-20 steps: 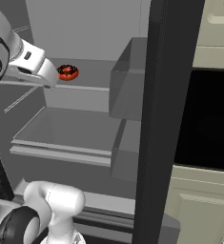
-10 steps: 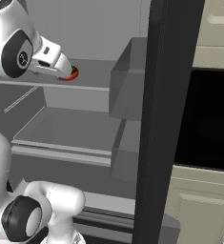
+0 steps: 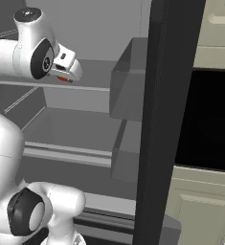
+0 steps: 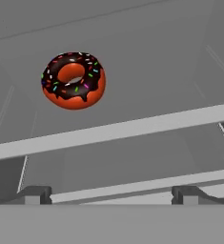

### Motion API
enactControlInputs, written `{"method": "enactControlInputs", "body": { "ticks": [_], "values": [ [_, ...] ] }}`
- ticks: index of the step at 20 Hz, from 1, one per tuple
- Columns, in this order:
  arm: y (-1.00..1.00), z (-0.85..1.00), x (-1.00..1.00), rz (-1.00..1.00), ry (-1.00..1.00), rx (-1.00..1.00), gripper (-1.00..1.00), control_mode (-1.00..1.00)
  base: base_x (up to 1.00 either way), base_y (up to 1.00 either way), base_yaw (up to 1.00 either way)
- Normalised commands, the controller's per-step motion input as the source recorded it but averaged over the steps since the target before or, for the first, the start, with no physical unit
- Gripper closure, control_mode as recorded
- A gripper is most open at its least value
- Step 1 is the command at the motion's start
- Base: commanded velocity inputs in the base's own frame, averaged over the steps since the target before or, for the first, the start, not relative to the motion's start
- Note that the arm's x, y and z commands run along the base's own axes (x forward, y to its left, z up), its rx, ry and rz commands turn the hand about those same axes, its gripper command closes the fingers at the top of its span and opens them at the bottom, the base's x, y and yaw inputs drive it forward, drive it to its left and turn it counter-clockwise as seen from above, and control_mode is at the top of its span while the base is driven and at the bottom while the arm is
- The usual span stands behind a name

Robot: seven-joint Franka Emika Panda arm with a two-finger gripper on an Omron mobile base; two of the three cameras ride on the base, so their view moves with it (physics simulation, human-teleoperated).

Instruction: Take the donuts from the fridge and place them on the empty tray on the dining counter.

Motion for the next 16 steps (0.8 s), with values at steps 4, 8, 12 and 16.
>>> {"method": "enactControlInputs", "body": {
  "ticks": [4, 8, 12, 16],
  "values": [
    [0.0, 0.0, 0.61, 0.01, 0.0, 0.0, -1.0, -1.0, 0.0, 0.0, 0.0],
    [0.0, 0.0, 0.48, 0.0, 0.0, 0.0, -1.0, -1.0, 0.0, 0.0, 0.0],
    [0.0, -0.03, 0.48, 0.0, 0.07, 0.0, -1.0, -1.0, 0.0, 0.0, 0.0],
    [0.0, 0.0, 0.46, 0.0, 0.01, 0.0, -1.0, -1.0, 0.0, 0.0, 0.0]
  ]
}}
